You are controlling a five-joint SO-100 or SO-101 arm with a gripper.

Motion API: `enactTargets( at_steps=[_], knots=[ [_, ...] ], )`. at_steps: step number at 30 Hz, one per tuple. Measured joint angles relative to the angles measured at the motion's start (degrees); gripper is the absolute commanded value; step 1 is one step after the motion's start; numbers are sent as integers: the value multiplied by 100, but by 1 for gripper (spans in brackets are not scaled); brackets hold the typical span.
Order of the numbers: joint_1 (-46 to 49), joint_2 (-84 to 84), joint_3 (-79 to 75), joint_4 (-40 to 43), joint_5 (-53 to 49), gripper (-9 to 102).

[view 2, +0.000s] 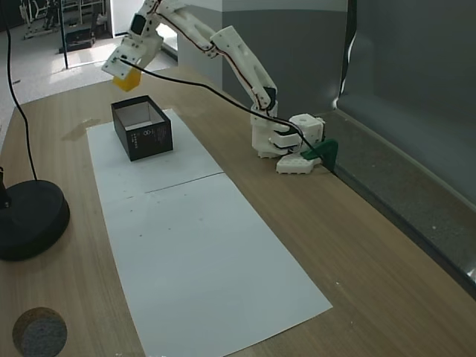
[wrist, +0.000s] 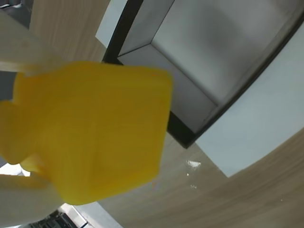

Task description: Grab a yellow square and put it in the box.

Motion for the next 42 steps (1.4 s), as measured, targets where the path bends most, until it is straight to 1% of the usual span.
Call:
enactTargets(
  at_steps=[6,13,15,19,20,24,27,29,32,34,36,42],
  knots=[
    [-70,0,932,0,0,5],
    [-35,0,1134,0,0,6],
    [-79,0,1134,0,0,12],
    [-88,0,1134,0,0,32],
    [-70,0,1134,0,0,34],
    [-35,0,1134,0,18,30],
    [-114,0,1134,0,35,24],
    [-290,0,1134,0,105,16],
    [-686,26,1134,0,457,-1],
    [-1081,176,1134,-97,615,1],
    [-1617,396,1072,-88,782,0],
    [-3674,984,1037,9,1450,0]
  ],
)
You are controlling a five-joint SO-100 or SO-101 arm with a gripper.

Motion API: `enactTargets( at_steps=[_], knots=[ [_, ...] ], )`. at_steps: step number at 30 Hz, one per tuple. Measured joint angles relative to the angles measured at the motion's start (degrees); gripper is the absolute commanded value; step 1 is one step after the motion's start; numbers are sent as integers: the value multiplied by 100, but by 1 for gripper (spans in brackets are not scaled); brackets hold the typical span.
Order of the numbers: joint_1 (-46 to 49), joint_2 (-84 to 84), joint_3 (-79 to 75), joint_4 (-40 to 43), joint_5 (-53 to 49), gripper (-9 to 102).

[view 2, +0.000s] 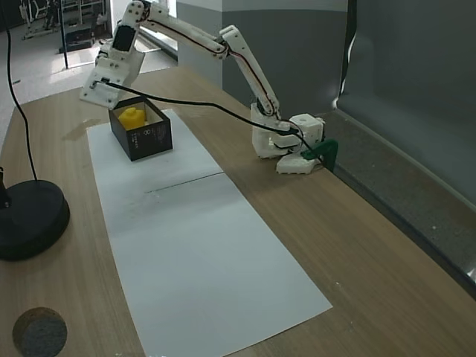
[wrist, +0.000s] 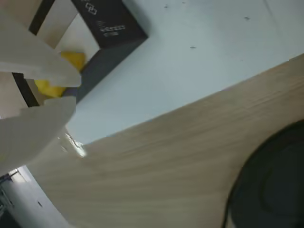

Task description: Grab a yellow square and put it in the box.

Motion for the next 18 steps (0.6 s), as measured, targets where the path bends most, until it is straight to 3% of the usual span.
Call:
enactTargets(
  at_steps=[5,10,15,18],
  knots=[
    [-1169,896,0,26,62,0],
    [-1204,2918,598,26,62,0],
    [-1292,5520,2795,-44,35,0],
    [-1266,6952,4579,-615,-149,0]
  ],
)
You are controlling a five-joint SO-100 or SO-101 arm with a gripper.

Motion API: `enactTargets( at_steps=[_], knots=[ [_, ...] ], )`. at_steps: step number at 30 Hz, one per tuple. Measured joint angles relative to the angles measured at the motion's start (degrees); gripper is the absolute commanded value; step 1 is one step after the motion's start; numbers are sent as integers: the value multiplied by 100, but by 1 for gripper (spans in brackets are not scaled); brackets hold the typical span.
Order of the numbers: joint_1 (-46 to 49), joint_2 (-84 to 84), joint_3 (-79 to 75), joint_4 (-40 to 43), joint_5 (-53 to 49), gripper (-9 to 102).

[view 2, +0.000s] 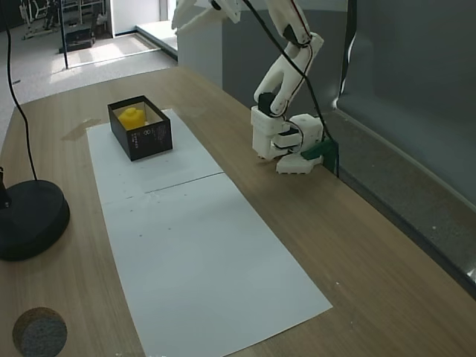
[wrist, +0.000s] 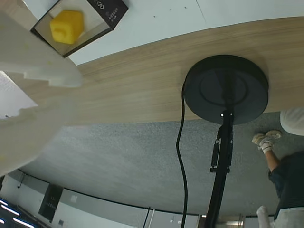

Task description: Grab a yellow square and put it in the box.

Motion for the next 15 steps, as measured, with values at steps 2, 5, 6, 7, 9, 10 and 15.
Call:
enactTargets(
  at_steps=[2,5,6,7,9,10,15],
  knots=[
    [-35,932,1257,-510,-35,0],
    [-18,2268,3094,-1292,-35,0],
    [-18,2646,3612,-1529,-35,0],
    [-35,2997,4078,-1723,-35,0],
    [-9,3621,4896,-2004,-35,0],
    [0,3902,5247,-2127,-35,0],
    [-26,4957,6636,-2610,-62,0]
  ],
)
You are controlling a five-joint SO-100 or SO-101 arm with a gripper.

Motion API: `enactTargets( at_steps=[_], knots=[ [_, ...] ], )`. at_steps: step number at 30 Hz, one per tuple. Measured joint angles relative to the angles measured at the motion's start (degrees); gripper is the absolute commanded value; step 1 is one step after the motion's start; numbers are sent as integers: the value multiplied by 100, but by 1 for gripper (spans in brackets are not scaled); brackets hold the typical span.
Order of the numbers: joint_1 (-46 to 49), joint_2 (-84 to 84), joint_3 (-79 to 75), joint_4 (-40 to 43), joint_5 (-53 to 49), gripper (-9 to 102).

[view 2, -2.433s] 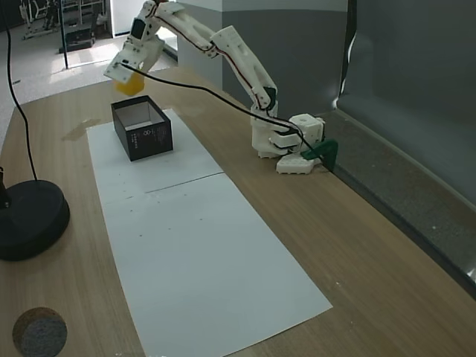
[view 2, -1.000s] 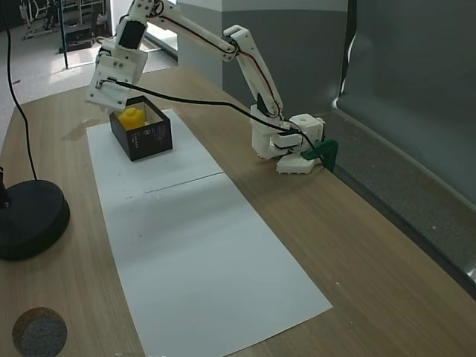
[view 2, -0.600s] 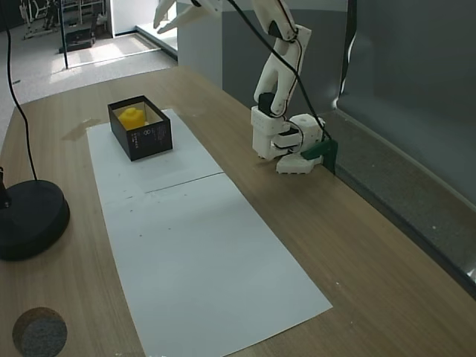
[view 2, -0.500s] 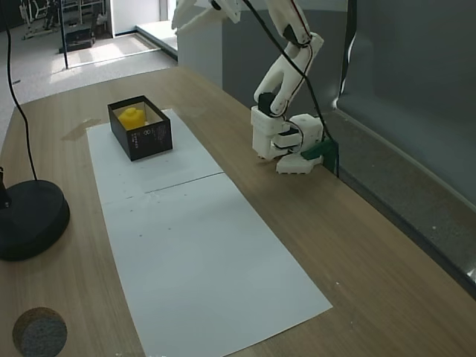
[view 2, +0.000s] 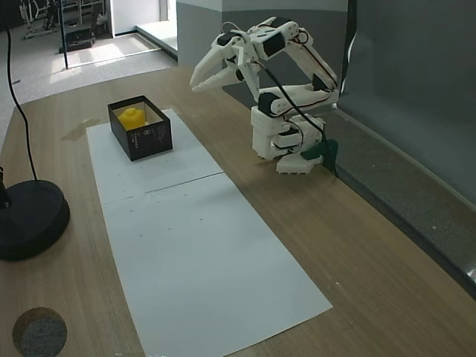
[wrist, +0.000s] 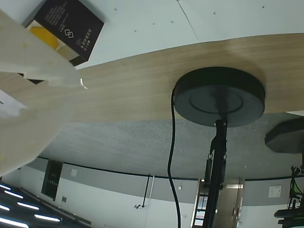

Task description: Grab a yellow square and put it in the box.

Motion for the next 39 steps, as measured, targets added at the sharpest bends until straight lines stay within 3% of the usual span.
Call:
enactTargets(
  at_steps=[8,15,21,29,39],
  knots=[
    [501,1230,1547,-694,-246,0],
    [1037,1274,2399,-1397,-246,0],
    [914,1274,3533,-1784,-246,0],
    [747,1266,3929,-1740,-246,0],
    [545,1266,3841,-167,-246,0]
  ],
)
